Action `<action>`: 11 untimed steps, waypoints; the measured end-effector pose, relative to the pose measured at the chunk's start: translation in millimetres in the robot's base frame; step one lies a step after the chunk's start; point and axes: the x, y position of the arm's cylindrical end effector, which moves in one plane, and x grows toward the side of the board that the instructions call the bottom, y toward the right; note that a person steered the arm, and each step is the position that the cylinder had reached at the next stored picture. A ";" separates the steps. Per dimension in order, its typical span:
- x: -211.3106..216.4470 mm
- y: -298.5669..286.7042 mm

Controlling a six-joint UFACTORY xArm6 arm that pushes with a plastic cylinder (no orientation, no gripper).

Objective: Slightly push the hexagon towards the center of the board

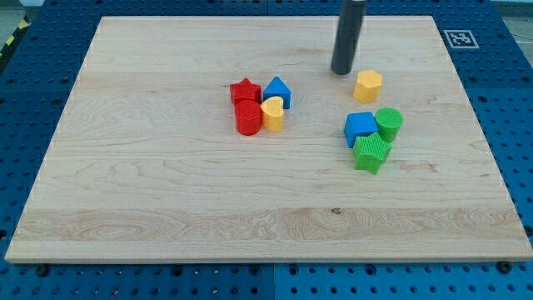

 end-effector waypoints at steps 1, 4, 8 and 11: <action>1.6 55.2; 42.6 63.1; 67.2 55.1; 54.1 39.7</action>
